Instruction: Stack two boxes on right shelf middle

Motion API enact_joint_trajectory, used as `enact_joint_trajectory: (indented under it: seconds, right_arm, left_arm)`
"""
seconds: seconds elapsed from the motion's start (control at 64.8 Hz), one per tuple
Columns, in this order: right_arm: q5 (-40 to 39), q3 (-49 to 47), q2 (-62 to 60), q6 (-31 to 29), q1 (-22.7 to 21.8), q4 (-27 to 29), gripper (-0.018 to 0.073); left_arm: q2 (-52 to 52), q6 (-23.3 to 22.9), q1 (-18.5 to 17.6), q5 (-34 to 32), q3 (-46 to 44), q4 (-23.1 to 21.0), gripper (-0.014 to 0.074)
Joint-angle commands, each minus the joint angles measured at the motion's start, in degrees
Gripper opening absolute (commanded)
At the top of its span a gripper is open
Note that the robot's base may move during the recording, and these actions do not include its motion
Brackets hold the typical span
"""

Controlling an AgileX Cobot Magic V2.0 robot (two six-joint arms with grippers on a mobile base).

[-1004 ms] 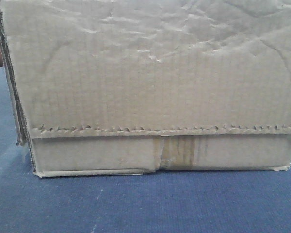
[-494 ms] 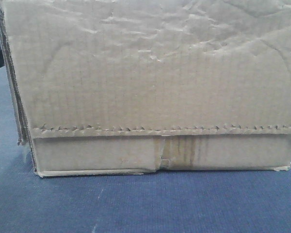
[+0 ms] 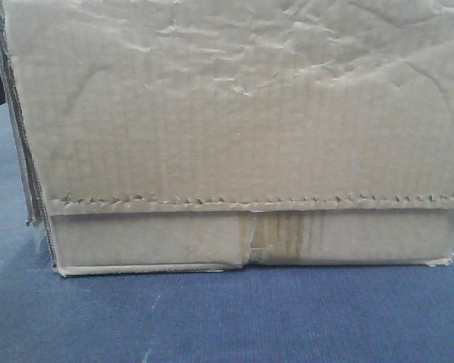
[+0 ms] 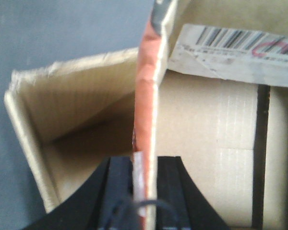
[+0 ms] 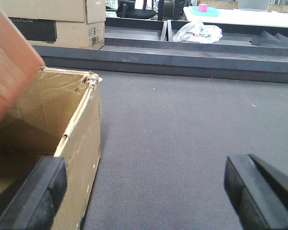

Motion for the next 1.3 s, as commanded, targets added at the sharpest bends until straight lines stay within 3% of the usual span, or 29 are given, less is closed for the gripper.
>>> enact_joint_trajectory:
  seconds: [0.0,0.386,0.463,0.556,0.788,0.942,1.05,1.282]
  right_arm:
    - [-0.47,-0.37,0.12,0.07,0.14,-0.4,0.0558]
    - [-1.25,-0.37,0.12,0.07,1.07,-0.4,0.0558]
    - [-2.29,-0.37,0.12,0.07,1.31,-0.4,0.0558]
    - [-2.65,-0.37,0.12,0.07,1.31,-0.4,0.0558]
    - [-2.65,-0.37,0.12,0.07,1.31,-0.4,0.0558]
    - [-2.52,-0.72,0.12,0.07,2.79,-0.4,0.0558]
    - [0.59,-3.47,0.12,0.07,4.08,-0.4,0.0558]
    - [12.58,-17.89,8.25,0.07,6.91,-0.4,0.0558]
  left_arm:
    - [1.73,-2.37,-0.22,-1.29,-0.44,1.36,-0.0111]
    - [5.36,-2.85,-0.22,1.14,-0.44,0.23,-0.0109]
    - [5.36,-2.85,-0.22,1.05,-0.44,0.14,-0.0062]
    - [5.36,-2.85,-0.22,1.05,-0.44,0.14,0.0071]
    - [3.22,-2.85,-0.22,-0.37,-0.44,-1.31,0.0631]
    - [-1.22,-2.85,-0.22,-1.51,-0.53,-0.44,0.0509]
    - [-4.92,-2.85,0.07,-0.55,-0.53,2.94,0.0499]
    - [-9.92,-2.85,0.72,6.49,-0.53,15.73,0.0501]
